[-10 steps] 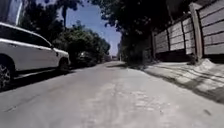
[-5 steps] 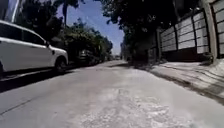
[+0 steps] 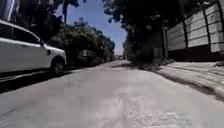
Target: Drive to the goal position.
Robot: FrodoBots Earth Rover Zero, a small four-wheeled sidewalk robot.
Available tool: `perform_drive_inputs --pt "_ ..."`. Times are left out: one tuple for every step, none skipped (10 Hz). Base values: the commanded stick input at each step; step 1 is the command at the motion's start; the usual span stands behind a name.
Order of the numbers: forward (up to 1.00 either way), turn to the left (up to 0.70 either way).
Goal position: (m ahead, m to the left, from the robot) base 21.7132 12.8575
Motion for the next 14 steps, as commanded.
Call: perform_drive_inputs --pt "1.00 -0.38" --pt "1.00 -0.38" --pt "1.00 -0.31" --pt "1.00 -0.17" --pt "1.00 -0.03" --pt "1.00 0.02" --pt "1.00 0.02" --pt "1.00 0.02" --pt "1.00 0.02" --pt "1.00 0.02" --pt "1.00 0.02" --pt "1.00 0.02" --pt "1.00 0.02" --pt "1.00 0.02"
